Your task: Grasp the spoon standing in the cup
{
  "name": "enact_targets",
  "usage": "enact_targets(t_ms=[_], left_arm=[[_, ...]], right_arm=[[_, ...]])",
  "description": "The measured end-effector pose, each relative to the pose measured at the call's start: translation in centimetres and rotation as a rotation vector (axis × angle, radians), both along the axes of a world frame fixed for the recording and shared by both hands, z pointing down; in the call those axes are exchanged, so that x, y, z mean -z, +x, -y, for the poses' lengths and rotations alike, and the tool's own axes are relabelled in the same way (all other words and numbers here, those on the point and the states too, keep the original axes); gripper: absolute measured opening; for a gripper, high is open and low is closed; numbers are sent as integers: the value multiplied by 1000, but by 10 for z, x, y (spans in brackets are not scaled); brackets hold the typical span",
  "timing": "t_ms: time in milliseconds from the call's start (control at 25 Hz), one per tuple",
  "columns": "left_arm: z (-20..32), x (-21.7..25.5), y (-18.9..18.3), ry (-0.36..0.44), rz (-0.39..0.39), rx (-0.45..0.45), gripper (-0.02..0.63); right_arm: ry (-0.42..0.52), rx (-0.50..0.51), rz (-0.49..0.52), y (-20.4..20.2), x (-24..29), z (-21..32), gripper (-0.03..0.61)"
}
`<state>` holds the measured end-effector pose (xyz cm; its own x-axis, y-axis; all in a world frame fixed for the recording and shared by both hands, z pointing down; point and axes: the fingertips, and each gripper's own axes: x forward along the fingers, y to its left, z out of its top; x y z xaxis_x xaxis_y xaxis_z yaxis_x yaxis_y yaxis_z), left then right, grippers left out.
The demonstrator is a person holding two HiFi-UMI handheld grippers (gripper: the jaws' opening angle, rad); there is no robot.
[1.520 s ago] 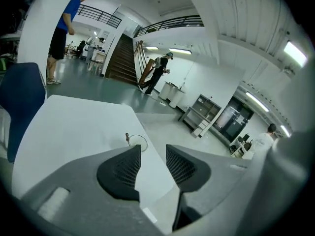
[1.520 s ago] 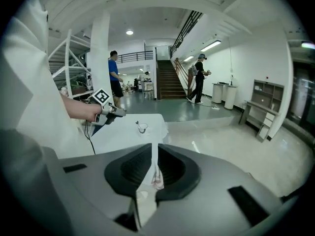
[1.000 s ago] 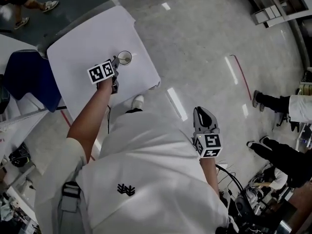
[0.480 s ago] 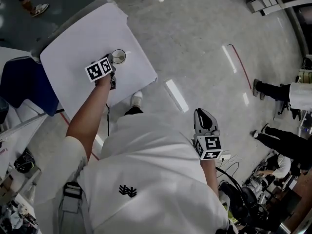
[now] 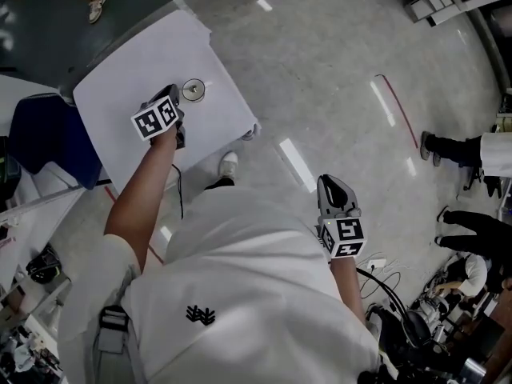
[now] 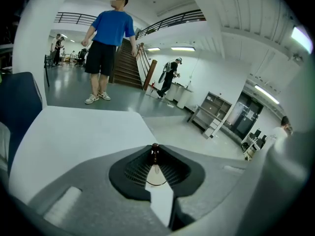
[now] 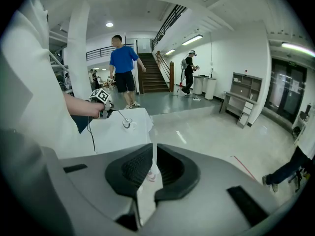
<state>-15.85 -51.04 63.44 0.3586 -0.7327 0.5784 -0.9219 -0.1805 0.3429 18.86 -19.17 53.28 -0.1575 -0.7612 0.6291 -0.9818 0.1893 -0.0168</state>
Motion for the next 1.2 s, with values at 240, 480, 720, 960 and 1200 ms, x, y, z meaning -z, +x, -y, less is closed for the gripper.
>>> enact_targets(t_ms=[240, 480, 720, 960, 1200], left_arm=[[-32, 53, 0, 83, -31, 17, 49], [-81, 104, 9, 152, -67, 10, 49], [-150, 144, 18, 183, -91, -11, 49], [-220, 164, 38, 176, -127, -57, 49], [-272, 176, 46, 187, -155, -94, 49]], right_arm=[[47, 65, 25, -3, 3, -10, 29], [61, 142, 49, -4, -4, -30, 26], [71, 217, 89, -15, -10, -54, 20], [70, 280, 110, -21, -13, -80, 18], [47, 323, 113, -32, -27, -97, 17]])
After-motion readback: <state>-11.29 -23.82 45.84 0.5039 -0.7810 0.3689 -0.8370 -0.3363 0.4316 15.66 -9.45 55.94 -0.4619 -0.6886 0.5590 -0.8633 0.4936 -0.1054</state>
